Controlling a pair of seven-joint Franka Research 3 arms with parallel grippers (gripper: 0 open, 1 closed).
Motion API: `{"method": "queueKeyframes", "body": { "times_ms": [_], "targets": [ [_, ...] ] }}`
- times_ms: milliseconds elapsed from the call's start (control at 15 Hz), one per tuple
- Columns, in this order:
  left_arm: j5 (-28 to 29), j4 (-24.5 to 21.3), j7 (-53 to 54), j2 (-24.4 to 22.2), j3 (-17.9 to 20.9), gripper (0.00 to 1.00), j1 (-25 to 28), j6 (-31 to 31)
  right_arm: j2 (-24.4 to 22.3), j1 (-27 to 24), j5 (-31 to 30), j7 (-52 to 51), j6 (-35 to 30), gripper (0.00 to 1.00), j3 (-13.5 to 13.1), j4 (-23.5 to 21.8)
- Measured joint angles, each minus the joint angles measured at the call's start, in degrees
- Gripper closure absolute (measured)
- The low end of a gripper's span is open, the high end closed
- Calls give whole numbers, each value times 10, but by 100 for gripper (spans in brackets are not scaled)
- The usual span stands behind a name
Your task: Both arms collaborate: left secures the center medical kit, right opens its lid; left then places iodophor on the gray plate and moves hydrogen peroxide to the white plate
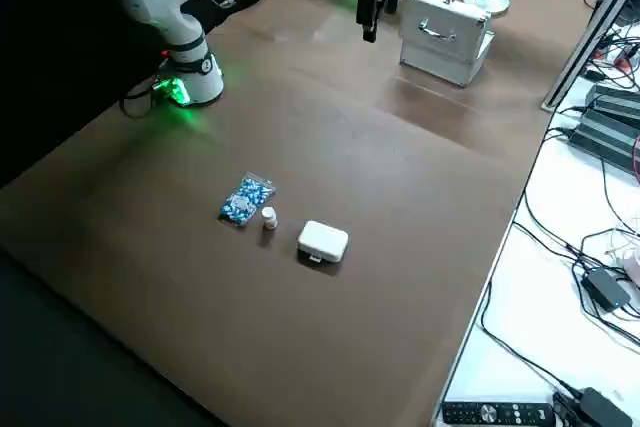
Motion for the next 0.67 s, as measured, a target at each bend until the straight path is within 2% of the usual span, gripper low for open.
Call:
{"method": "queueKeyframes", "body": {
  "times_ms": [267, 667],
  "targets": [
    [0, 1, 60, 0, 0, 0, 10, 0, 0, 0, 0, 0, 0, 1, 2, -1],
    [-5, 3, 61, 0, 0, 0, 11, 0, 0, 0, 0, 0, -2, 1, 3, -2]
  ]
}}
